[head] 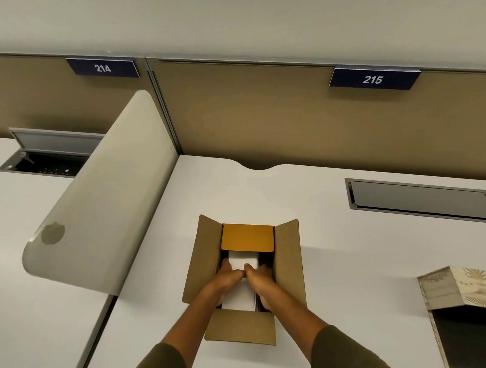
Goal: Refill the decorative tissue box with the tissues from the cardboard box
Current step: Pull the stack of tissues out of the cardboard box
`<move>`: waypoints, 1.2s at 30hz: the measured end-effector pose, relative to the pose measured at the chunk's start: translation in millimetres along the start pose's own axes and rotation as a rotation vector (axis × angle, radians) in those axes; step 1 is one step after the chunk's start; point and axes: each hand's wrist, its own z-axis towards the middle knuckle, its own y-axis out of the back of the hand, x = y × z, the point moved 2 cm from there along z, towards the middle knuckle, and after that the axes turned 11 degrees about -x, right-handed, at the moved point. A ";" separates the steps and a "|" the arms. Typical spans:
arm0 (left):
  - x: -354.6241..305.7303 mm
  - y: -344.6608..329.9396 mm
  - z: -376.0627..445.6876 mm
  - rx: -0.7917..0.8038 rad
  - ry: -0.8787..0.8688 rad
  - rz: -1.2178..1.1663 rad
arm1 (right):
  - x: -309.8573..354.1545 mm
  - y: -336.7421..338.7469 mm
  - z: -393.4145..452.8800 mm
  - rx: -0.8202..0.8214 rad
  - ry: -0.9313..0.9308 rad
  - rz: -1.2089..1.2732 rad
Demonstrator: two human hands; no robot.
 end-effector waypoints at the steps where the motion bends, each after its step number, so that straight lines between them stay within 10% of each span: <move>1: 0.5 0.2 0.9 -0.003 0.001 0.000 | -0.2 -1.5 1.8 0.000 -0.001 0.003; 36: -32.3 13.0 -29.5 0.140 0.017 -0.175 | 18.9 24.2 -32.6 0.150 -0.010 0.275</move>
